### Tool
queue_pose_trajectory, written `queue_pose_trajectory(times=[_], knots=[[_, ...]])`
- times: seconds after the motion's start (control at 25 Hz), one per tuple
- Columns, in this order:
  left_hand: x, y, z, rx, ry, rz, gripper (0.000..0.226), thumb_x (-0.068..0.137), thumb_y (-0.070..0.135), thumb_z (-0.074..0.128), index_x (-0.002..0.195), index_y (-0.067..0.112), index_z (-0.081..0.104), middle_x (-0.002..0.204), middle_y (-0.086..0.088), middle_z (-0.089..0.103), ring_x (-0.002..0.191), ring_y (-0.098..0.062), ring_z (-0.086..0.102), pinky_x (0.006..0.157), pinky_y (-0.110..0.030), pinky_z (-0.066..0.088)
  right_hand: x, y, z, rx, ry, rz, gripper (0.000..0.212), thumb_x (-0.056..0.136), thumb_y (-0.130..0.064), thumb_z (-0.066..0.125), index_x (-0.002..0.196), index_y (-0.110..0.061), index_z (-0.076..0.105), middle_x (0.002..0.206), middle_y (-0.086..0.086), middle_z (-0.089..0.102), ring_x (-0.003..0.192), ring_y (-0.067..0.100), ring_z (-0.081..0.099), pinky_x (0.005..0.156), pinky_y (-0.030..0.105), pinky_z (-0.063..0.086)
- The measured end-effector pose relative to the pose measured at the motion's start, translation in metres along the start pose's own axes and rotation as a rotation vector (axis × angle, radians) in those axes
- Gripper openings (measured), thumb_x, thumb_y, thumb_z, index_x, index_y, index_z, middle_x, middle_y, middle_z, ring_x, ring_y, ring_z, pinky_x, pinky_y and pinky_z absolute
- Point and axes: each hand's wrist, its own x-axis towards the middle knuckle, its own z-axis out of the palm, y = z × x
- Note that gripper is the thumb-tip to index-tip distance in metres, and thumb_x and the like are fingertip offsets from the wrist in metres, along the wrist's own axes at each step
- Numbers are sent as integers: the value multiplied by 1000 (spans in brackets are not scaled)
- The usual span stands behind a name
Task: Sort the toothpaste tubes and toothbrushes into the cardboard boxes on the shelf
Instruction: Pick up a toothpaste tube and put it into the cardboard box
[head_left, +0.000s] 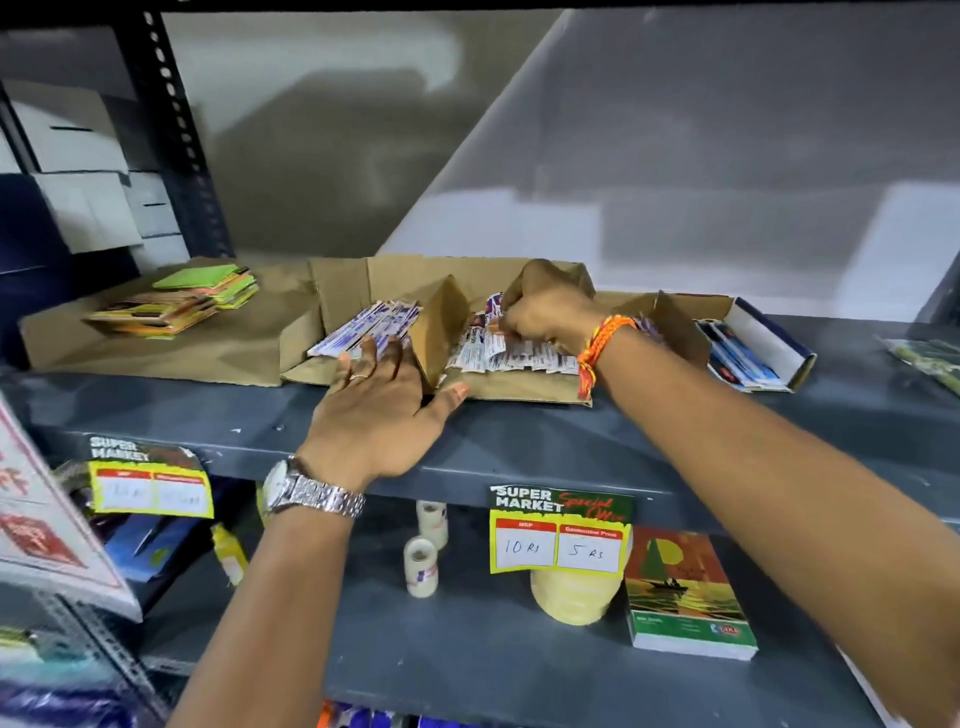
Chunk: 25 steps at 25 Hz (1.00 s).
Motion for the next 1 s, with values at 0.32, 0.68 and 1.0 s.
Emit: queue_pose_trajectory(times=[0.32, 0.68, 1.0], knots=[[-3, -2, 7, -32, 145, 54, 88, 89, 69, 11, 154, 11, 18, 166, -5, 1, 151, -21, -12, 120, -39, -9, 15, 6, 17, -80, 37, -98, 19, 77, -15, 85, 89, -4, 75, 95, 12, 75, 90, 23, 71, 73, 30, 61], [-2, -2, 8, -56, 257, 98, 64, 99, 46, 27, 151, 9, 24, 165, -8, 10, 152, -26, -4, 122, -44, -1, 9, 4, 8, -157, -6, -165, 18, 80, -22, 83, 90, -8, 77, 94, 8, 76, 88, 21, 70, 77, 28, 57], [-3, -3, 9, -55, 248, 107, 65, 100, 45, 27, 154, 11, 16, 166, -8, 7, 152, -26, -5, 123, -45, 2, -16, -12, 12, -306, -157, -338, 52, 69, -51, 82, 111, -20, 74, 114, 0, 73, 104, 24, 66, 92, 36, 55]])
